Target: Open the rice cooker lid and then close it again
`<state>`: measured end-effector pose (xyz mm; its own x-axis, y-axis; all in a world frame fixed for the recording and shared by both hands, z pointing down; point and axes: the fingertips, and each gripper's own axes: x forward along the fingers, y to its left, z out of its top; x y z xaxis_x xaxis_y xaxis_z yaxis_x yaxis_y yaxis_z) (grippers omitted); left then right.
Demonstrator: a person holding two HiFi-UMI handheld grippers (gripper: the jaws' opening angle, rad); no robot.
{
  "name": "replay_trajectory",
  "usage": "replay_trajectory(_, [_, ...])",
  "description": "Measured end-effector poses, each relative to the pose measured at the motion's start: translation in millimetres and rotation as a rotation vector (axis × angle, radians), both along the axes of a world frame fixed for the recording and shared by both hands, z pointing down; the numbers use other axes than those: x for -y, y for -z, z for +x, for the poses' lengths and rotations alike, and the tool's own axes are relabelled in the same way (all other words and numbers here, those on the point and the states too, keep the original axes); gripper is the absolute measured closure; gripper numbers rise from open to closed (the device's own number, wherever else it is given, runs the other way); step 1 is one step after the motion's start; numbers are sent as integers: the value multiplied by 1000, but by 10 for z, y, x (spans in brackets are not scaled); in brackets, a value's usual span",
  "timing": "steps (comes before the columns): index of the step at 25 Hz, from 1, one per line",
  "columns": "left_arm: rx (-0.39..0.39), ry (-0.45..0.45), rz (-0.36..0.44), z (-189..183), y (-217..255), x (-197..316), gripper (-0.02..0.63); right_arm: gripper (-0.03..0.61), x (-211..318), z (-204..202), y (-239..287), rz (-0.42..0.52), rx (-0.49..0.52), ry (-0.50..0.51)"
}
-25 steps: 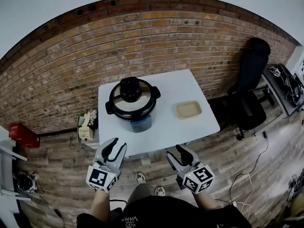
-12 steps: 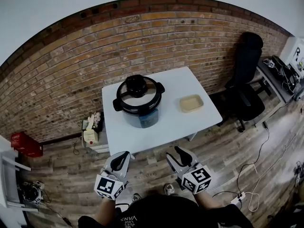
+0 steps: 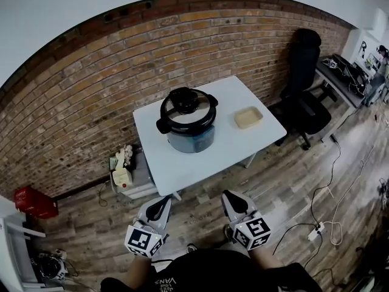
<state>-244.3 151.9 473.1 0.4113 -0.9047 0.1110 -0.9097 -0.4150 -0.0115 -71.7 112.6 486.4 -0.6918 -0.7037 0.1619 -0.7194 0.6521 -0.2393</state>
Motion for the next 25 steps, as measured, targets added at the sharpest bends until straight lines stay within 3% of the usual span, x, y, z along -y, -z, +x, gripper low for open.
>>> replay_trajectory(2, [-7,-18,-3,-50,-30,-91,612,572,-118,-55,-22,2,-3,-22])
replay_trajectory(11, [-24,-66,-2,-156,-134,-484,612,572,-558,-218,-138,-12,-34,-62])
replay_trajectory(25, [-35,-38,-22,-293,-314,-906,612,574,-872,-312,-304,-34,-72,-81])
